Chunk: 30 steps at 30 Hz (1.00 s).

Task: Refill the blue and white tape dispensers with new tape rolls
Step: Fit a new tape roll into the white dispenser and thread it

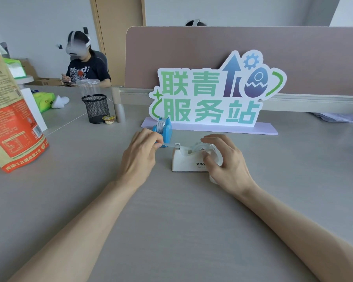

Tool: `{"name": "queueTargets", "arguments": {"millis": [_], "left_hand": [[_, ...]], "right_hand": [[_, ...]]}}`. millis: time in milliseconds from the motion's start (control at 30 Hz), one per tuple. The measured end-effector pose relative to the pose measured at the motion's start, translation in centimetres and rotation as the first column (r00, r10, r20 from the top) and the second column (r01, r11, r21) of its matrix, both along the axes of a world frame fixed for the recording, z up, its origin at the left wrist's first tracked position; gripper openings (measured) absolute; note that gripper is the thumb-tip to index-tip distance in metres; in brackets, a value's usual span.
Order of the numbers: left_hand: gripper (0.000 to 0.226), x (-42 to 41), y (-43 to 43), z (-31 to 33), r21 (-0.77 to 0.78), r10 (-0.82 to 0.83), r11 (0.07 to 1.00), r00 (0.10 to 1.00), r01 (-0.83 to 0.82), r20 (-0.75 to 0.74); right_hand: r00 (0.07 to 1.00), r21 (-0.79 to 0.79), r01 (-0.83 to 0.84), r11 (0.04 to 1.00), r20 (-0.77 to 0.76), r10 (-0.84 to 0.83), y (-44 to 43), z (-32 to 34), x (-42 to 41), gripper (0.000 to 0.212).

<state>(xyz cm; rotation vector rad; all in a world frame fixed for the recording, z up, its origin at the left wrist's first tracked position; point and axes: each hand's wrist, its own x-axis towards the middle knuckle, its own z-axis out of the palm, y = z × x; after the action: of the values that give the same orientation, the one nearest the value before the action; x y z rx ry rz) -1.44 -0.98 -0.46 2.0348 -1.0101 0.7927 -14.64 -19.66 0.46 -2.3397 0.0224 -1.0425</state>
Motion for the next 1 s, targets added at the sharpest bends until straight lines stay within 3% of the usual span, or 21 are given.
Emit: {"name": "queueTargets", "arguments": {"millis": [567, 1000], "left_hand": [[0.018, -0.6, 0.3, 0.2, -0.053, 0.125, 0.991, 0.992, -0.127, -0.037], [0.013, -1.5, 0.8, 0.0, 0.108, 0.234, 0.965, 0.971, -0.239, 0.054]], "right_hand": [[1.000, 0.081, 0.016, 0.997, 0.009, -0.017, -0.7, -0.2, 0.4, 0.028], [1.000, 0.076, 0.012, 0.997, -0.006, -0.012, -0.7, -0.3, 0.3, 0.026]]}}
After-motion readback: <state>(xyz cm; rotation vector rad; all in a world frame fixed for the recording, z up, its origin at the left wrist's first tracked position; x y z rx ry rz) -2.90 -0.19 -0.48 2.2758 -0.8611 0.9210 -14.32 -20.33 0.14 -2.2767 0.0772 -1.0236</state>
